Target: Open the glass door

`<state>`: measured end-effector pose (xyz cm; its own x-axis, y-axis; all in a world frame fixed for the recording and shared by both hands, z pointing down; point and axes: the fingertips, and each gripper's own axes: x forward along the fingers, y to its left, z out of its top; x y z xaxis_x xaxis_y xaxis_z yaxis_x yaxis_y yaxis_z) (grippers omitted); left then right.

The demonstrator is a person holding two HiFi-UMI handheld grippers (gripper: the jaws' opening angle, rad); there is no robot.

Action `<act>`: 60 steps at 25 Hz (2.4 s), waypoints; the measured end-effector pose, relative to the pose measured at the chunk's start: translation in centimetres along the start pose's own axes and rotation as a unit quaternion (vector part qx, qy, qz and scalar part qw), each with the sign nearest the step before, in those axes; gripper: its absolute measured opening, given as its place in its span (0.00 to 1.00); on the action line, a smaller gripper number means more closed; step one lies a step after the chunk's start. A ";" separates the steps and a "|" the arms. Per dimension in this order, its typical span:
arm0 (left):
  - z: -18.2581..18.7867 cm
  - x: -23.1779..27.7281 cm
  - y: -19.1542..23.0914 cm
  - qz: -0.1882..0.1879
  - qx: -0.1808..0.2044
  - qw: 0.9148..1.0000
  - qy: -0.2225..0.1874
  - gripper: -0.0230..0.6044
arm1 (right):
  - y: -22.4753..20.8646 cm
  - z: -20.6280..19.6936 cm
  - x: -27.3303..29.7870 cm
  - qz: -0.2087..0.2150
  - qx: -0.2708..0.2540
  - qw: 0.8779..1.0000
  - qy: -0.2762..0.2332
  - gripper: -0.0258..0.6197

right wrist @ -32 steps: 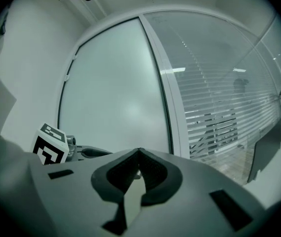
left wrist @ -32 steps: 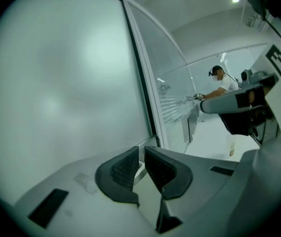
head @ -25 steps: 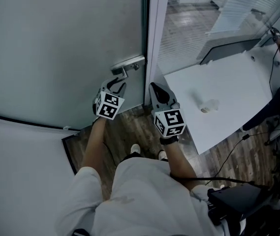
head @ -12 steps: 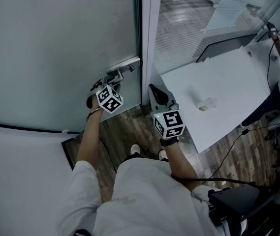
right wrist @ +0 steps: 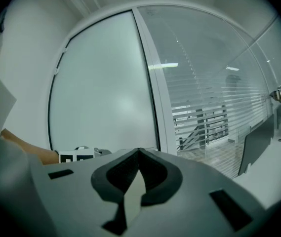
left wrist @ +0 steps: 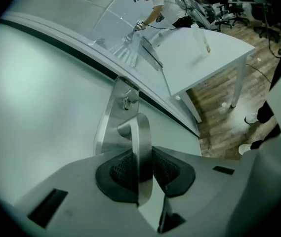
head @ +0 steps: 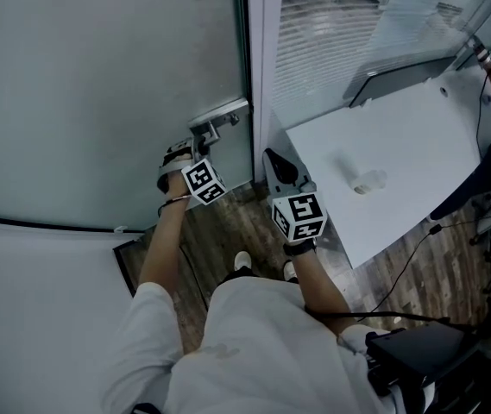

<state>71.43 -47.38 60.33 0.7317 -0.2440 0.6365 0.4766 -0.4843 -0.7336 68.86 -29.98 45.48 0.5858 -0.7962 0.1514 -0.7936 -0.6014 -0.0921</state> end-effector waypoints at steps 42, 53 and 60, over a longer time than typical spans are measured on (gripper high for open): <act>0.0 1.4 -0.4 0.048 -0.096 0.993 -0.043 0.13 | -1.5 -1.1 -3.9 0.002 -0.008 1.000 0.001 0.04; 0.7 1.3 -1.2 0.047 -0.164 0.982 -0.087 0.14 | -0.4 -0.1 -4.7 0.011 -0.023 1.000 -0.006 0.04; 0.7 0.6 -2.4 0.029 -0.136 0.987 -0.075 0.14 | -0.3 0.4 -5.2 0.006 -0.023 1.000 -0.013 0.04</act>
<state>71.02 -45.80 62.27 0.8273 -0.1608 0.5382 0.2984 -0.6859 -0.6637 66.16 -25.68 44.34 0.5790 -0.8056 0.1251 -0.8075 -0.5879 -0.0480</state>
